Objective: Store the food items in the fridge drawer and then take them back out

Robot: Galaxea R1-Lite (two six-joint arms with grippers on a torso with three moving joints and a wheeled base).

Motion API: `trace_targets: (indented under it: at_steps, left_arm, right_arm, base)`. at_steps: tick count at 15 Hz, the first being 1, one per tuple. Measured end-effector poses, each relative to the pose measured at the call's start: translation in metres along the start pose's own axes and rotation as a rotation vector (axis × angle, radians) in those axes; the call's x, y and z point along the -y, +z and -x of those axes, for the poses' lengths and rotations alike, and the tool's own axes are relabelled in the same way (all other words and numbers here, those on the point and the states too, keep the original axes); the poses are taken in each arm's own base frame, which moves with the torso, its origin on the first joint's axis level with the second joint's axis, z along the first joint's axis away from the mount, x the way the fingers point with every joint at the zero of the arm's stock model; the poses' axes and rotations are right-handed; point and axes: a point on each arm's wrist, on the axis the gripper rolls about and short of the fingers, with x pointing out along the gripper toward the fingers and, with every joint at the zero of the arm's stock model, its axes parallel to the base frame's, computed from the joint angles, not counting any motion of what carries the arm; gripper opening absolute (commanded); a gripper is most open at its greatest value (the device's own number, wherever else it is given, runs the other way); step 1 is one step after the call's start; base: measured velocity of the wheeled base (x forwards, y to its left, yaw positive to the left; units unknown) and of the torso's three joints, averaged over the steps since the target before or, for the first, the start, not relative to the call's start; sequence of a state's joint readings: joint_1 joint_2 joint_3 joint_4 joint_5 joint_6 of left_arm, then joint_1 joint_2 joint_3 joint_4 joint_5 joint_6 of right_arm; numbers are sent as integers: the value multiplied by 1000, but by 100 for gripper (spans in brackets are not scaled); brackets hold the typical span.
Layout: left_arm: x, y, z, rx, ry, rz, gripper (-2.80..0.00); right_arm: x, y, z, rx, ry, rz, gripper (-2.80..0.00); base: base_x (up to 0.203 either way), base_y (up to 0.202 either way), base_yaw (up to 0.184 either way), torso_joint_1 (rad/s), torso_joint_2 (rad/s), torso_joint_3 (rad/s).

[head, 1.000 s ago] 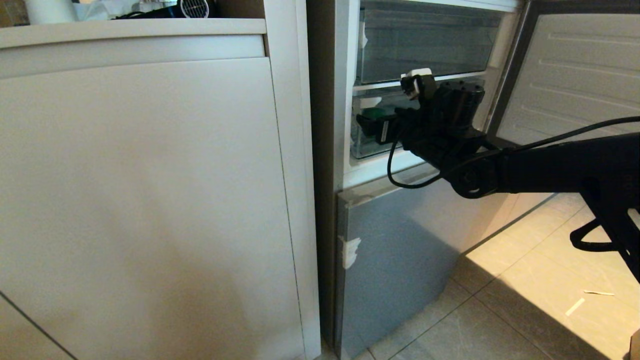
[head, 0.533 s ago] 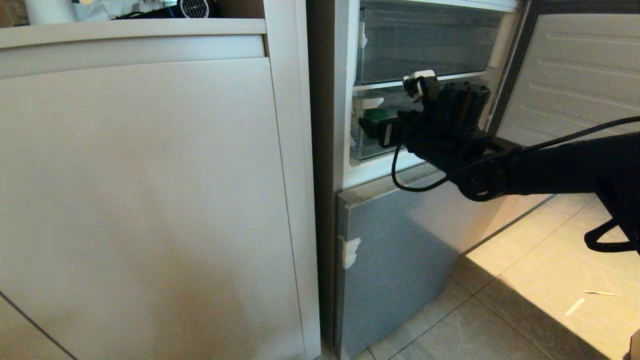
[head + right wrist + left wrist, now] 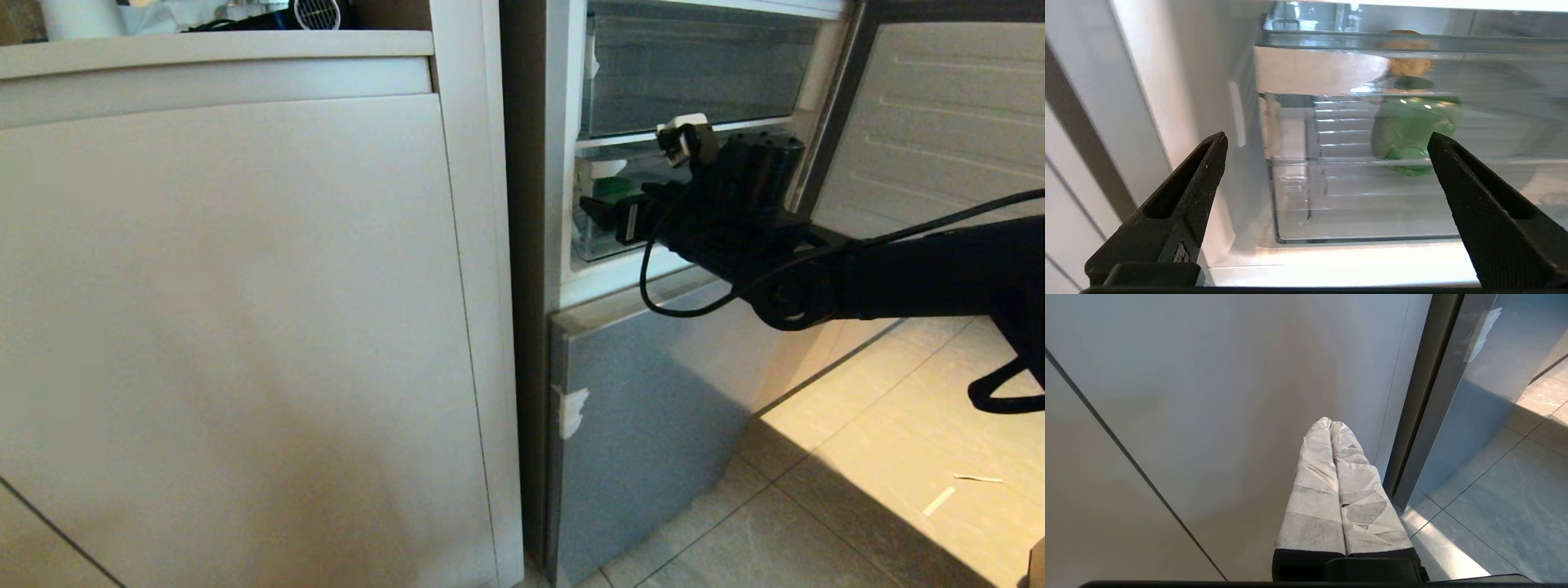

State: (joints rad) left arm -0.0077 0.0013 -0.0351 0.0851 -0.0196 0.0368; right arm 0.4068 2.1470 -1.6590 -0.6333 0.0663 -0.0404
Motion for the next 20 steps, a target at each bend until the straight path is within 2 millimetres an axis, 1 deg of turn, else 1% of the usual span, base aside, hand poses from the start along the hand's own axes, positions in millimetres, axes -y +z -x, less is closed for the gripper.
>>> trace_targets:
  at_steps: [7,8,9,12,16,20]
  left_arm:
    - [0,0,0,0,0,0,-280]
    - [0,0,0,0,0,0,-280]
    - [0,0,0,0,0,0,-280]
    - [0,0,0,0,0,0,-280]
    - [0,0,0,0,0,0,-280]
    - [0,0,0,0,0,0,-280]
  right_arm:
    - [0,-2,-2,2,10,-1,0]
    - [0,-2,-2,2,10,-1,-15]
    - [0,-3,-2,1,10,-2,-280]
    - [-3,-3,-3,0,16,-2,-280]
    - [-12,-1,-4,5,38,-5,-280]
    - [-20,0,-9,21,49,-7,-280]
  base:
    - [0,0,0,0,0,0]
    - [0,0,0,0,0,0]
    - [0,0,0,0,0,0]
    - [0,0,0,0,0,0]
    - [0,0,0,0,0,0]
    - [0,0,0,0,0,0]
